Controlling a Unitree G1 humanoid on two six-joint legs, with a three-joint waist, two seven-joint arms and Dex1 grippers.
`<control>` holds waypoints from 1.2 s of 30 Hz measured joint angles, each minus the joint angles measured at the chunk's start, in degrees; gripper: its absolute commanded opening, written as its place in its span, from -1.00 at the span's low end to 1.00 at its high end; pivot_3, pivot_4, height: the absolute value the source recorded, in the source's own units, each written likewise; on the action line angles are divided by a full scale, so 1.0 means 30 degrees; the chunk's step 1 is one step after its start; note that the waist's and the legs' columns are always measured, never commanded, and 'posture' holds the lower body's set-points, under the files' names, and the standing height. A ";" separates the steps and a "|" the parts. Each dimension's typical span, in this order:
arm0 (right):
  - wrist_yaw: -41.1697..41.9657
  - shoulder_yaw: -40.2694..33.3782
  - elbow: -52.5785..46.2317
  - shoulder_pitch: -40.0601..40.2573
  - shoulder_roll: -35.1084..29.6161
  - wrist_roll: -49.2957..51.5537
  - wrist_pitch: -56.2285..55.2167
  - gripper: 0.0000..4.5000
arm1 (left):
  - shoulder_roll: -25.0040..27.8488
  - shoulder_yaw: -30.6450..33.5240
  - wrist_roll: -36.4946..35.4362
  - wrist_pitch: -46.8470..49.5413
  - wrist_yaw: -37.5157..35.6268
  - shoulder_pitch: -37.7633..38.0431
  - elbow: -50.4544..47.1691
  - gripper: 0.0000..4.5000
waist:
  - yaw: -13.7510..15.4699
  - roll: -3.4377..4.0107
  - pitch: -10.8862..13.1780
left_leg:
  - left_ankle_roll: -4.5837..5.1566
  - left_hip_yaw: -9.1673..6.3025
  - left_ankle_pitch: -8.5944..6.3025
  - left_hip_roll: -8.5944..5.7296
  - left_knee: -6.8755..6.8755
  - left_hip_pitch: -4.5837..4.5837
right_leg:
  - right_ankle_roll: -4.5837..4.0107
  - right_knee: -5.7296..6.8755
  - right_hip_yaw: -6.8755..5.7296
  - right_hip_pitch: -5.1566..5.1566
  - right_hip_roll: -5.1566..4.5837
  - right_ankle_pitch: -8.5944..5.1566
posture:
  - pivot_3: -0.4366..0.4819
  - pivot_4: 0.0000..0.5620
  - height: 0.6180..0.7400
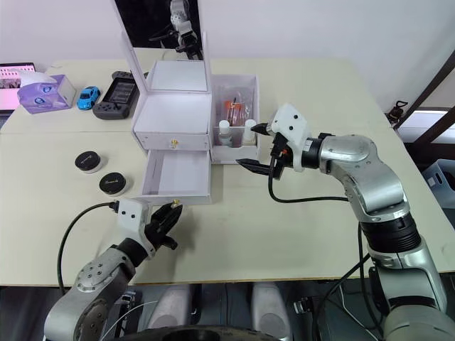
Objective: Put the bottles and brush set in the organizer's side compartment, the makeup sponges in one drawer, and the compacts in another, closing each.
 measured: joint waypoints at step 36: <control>0.1978 -1.0544 0.3558 1.1006 -0.1528 0.2873 -0.2551 1.00 | 1.7230 1.1822 -0.1021 -1.0965 -1.5903 -0.8470 2.6752 0.99 | -0.0043 0.0043 0.0014 | -0.0004 0.0120 -0.0010 0.0051 -0.0169 -0.0008 | -0.0088 -0.0164 -0.0011 -0.0066 -0.0035 0.0057 | -0.05 -0.47 1.00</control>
